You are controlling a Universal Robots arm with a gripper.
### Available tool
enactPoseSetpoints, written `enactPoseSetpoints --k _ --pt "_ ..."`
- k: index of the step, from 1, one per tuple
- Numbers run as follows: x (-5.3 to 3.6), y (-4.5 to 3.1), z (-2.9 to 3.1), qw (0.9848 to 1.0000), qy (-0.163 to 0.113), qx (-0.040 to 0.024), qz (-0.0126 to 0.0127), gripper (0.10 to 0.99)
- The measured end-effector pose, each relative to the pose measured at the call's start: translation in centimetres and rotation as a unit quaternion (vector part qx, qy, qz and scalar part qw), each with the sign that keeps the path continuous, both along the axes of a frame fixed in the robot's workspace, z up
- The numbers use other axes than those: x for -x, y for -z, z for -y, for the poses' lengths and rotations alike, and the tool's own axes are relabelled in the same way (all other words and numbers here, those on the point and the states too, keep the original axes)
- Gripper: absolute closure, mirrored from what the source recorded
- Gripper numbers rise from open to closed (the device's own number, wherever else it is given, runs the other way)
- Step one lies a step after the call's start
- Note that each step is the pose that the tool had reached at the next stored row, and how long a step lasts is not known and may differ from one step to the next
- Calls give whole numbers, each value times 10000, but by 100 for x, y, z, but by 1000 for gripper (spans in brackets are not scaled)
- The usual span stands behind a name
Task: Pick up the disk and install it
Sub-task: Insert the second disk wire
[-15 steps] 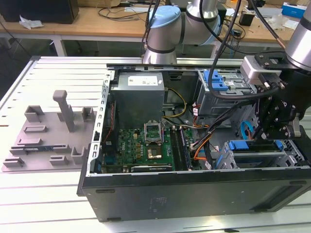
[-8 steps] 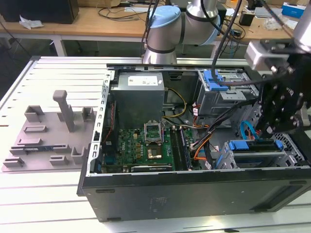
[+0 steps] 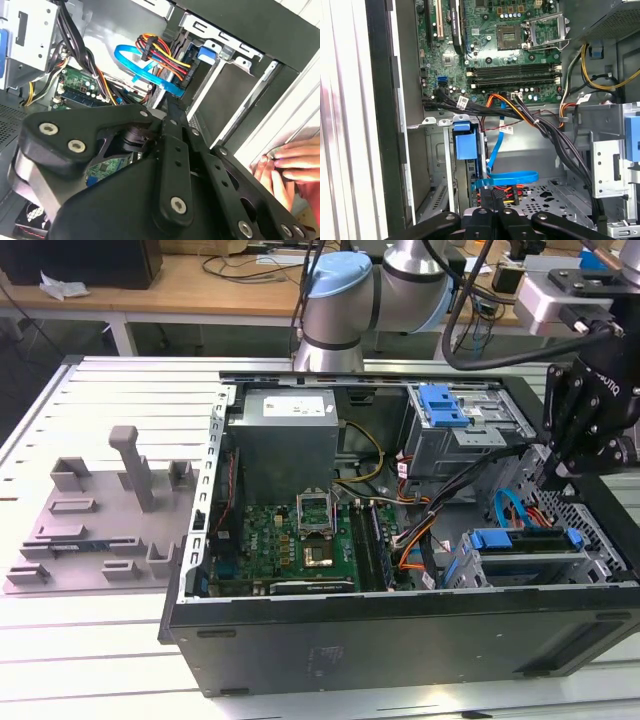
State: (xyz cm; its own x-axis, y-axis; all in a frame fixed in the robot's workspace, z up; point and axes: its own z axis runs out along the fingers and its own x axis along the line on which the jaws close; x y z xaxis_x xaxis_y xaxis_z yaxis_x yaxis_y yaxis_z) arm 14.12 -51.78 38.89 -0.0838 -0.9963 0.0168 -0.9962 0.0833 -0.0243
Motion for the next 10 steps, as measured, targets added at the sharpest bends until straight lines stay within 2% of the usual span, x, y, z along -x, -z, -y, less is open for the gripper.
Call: enactPoseSetpoints --k 10 --pt "1 -1 0 10000 0 0 0 980"
